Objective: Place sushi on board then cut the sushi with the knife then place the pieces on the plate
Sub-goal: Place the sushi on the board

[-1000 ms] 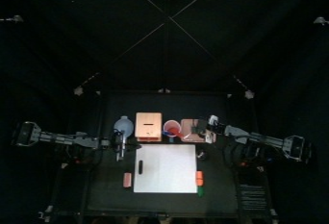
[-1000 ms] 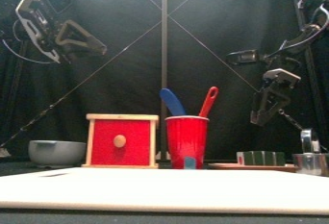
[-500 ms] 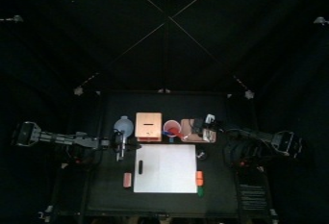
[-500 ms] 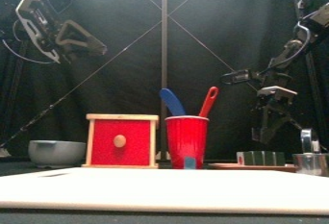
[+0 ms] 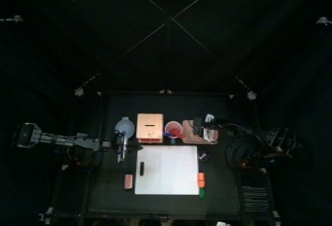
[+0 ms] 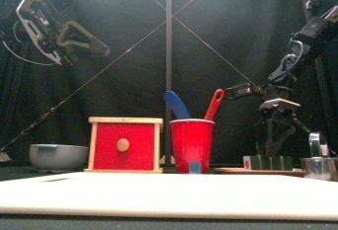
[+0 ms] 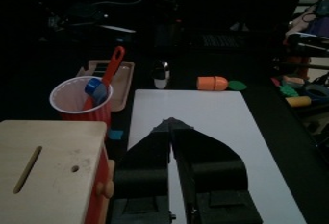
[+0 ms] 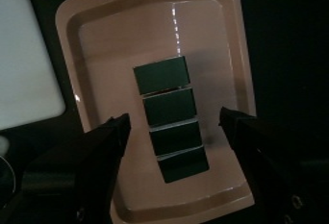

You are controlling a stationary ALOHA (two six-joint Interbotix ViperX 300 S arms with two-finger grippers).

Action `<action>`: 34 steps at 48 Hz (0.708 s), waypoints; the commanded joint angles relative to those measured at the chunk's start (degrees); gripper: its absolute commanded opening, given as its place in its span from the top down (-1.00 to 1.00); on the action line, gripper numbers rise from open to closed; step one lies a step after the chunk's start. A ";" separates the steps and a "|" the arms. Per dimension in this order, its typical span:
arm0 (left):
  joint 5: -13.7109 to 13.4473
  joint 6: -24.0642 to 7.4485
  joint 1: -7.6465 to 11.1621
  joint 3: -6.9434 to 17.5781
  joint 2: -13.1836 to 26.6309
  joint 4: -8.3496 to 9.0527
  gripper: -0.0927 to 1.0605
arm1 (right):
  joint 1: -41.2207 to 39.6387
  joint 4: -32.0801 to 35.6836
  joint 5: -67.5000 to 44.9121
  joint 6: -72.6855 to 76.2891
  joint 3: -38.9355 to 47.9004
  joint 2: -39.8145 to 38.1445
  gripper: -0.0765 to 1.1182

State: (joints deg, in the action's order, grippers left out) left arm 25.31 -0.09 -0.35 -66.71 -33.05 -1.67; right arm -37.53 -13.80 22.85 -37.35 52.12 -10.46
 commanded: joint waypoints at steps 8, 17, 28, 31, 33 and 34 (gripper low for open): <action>0.53 0.00 -0.09 0.44 0.09 -0.88 0.15 | -0.62 -0.18 -1.58 -0.18 -1.14 2.29 -0.80; 0.53 0.09 -0.09 0.18 0.09 -1.58 0.15 | -0.70 0.00 -2.29 -0.09 -1.05 2.90 -0.53; 0.53 0.00 0.00 0.18 0.09 -1.67 0.15 | -0.70 -0.26 -0.97 0.53 -0.79 2.46 -0.21; 0.53 0.09 -0.09 0.18 0.09 -1.76 0.15 | -0.53 -0.62 -0.44 1.05 -1.23 1.67 -0.20; 0.53 0.09 -0.09 0.26 0.09 -1.76 0.15 | -0.35 -1.23 0.09 1.67 -1.49 0.79 -0.20; 0.53 0.09 -0.09 0.26 0.09 -1.85 0.15 | -0.26 -1.76 0.53 2.20 -1.93 0.18 -0.20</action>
State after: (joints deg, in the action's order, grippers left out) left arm 25.31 0.00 -0.35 -67.24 -33.05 -3.25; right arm -37.97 -14.41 22.50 -36.04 51.86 -7.12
